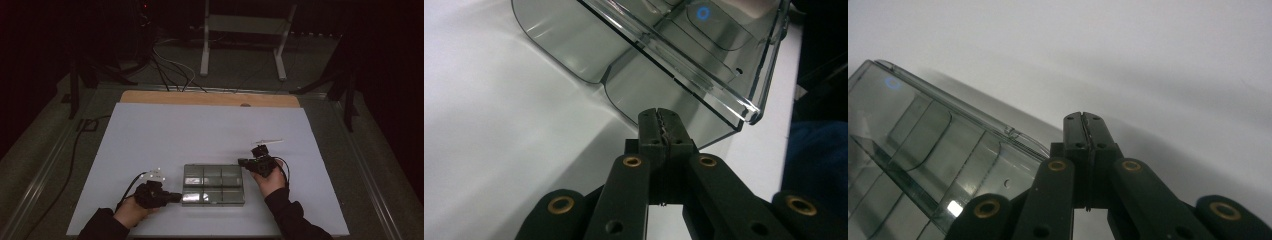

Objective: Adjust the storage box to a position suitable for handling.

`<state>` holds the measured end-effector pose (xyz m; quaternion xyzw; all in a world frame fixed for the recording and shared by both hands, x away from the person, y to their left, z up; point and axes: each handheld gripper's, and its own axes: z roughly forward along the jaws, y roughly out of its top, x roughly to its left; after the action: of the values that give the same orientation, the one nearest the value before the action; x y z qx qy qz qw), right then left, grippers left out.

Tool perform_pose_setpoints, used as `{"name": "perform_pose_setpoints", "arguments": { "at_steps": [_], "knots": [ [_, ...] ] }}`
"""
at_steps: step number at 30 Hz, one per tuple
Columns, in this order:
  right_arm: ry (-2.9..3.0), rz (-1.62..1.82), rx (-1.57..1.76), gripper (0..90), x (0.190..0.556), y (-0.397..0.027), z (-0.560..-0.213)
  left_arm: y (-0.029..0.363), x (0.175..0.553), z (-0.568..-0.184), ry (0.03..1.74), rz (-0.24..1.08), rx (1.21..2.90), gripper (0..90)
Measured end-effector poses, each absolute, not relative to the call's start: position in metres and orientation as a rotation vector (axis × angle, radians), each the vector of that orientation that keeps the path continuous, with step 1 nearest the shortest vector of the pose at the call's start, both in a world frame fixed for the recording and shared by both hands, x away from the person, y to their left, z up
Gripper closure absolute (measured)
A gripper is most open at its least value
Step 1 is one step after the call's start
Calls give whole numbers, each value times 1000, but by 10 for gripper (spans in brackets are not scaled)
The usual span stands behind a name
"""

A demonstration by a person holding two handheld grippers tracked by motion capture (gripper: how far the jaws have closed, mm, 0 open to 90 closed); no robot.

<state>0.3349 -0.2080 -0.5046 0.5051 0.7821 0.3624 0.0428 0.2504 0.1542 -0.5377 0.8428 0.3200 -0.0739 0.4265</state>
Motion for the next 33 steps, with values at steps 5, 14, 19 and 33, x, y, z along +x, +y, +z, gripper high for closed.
{"name": "perform_pose_setpoints", "arguments": {
  "at_steps": [5,14,19,33],
  "knots": [
    [2366,1139,1569,900,321,-216,-506,152,246,-541,761,-213,2099,900],
    [2352,1155,1594,900,311,-223,-507,148,240,-541,743,-228,2103,900],
    [2344,1148,1593,900,306,-224,-507,147,238,-541,735,-224,2104,900],
    [2361,1294,1376,820,307,-238,-484,169,247,-518,699,-148,2040,823]
  ]
}}
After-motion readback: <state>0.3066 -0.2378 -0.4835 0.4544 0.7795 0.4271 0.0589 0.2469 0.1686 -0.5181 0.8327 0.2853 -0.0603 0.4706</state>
